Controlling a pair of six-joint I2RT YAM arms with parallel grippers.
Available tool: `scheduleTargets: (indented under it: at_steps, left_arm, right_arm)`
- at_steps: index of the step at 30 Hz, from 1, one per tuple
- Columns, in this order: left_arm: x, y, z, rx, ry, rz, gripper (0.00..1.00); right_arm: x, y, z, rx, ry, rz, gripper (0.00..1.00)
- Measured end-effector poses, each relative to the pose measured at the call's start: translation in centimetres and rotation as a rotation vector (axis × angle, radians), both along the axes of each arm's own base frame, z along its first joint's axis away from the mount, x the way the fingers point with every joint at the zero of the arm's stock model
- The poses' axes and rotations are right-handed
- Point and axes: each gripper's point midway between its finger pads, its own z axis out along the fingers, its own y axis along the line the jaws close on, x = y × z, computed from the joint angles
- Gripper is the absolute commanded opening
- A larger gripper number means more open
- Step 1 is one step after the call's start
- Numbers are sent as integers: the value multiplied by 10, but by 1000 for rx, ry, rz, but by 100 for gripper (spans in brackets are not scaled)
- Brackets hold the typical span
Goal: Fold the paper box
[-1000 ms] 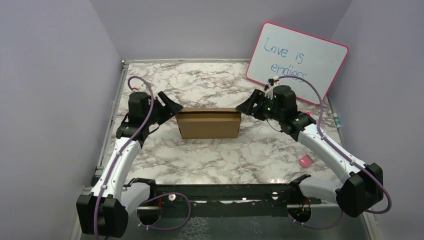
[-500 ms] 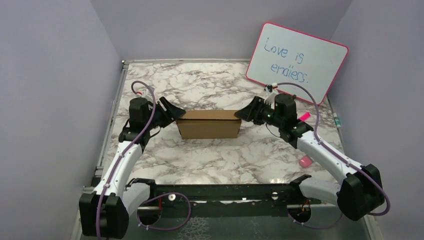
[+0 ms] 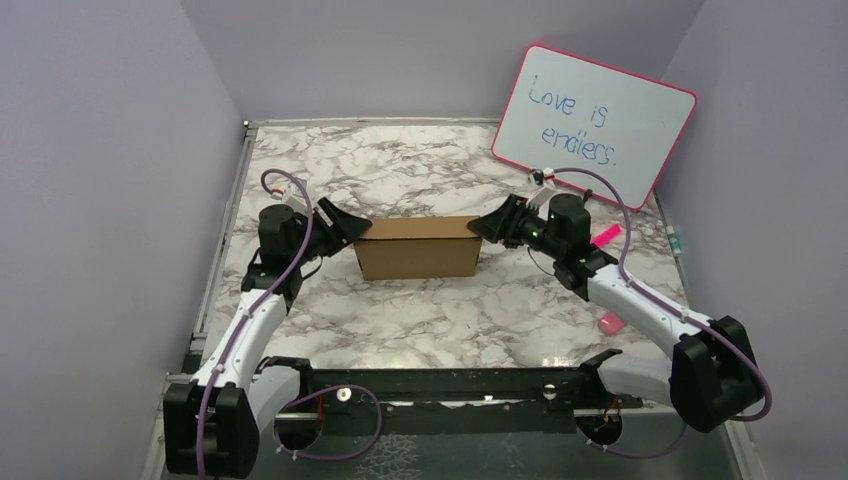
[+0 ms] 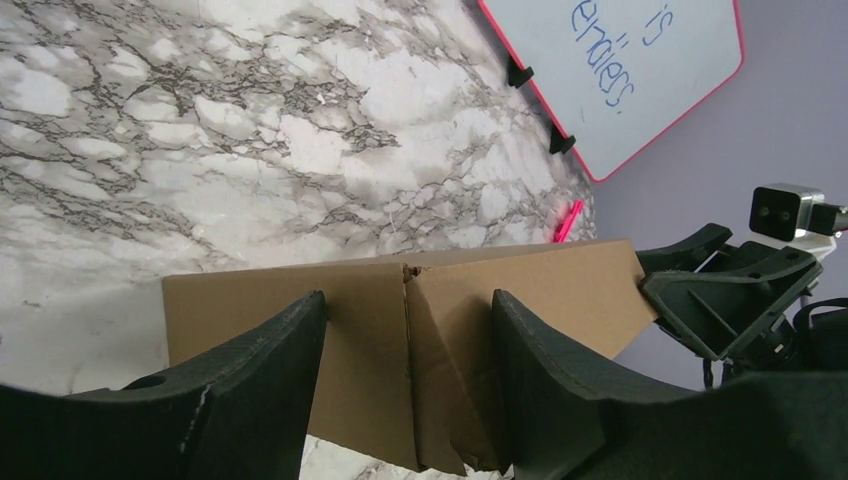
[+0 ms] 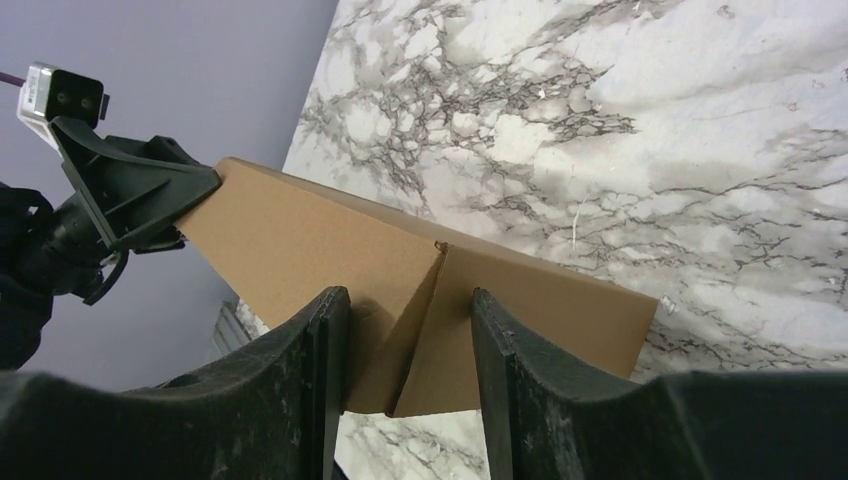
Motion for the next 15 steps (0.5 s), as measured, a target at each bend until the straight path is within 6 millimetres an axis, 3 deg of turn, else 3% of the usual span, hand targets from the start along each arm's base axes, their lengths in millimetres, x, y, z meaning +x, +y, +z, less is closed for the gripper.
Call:
scheduleTargets:
  at_steps: [8,15]
  left_arm:
    - [19,-7,-1,-89,-23,-12,61]
    - [24,-11,2,-113,-18,-47,69]
  right_arm:
    - [17,-7,-1,4,-43,-31,47]
    - [22,-15,1,-9,-59,-42,51]
